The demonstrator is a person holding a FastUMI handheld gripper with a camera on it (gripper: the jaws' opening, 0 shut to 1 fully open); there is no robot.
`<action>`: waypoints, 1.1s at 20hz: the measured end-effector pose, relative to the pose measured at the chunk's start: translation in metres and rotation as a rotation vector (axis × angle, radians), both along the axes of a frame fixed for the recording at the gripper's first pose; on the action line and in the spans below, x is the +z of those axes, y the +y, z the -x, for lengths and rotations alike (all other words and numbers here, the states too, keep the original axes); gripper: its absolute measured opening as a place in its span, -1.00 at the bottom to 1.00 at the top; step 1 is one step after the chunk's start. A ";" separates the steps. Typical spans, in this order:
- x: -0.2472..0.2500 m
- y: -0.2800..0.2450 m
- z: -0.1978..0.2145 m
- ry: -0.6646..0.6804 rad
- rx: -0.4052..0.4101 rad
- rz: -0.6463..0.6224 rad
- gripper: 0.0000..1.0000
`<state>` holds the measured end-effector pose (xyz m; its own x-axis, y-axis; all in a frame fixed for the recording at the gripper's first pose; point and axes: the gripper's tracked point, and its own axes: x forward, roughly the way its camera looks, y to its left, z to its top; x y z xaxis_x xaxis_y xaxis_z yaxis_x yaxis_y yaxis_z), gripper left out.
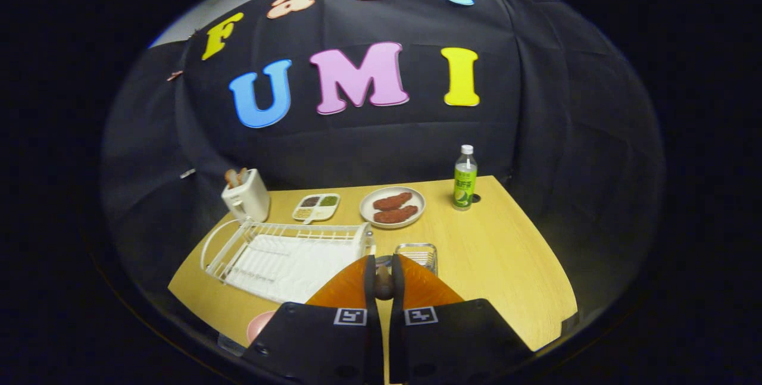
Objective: Take the plate from the dish rack, then take the spoon from the basket and place it into the plate.
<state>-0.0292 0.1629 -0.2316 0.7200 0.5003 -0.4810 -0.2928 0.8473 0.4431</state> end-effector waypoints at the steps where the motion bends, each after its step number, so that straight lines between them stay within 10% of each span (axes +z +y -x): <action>1: 0.011 0.008 0.015 -0.010 0.046 -0.034 -0.84; 11: -0.016 0.108 0.144 -0.001 0.415 -0.136 -0.84; 22: -0.072 0.164 0.170 0.015 0.505 -0.192 -0.84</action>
<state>-0.1992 0.3266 -0.3040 0.3611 0.8622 -0.3554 -0.6350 0.5064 0.5833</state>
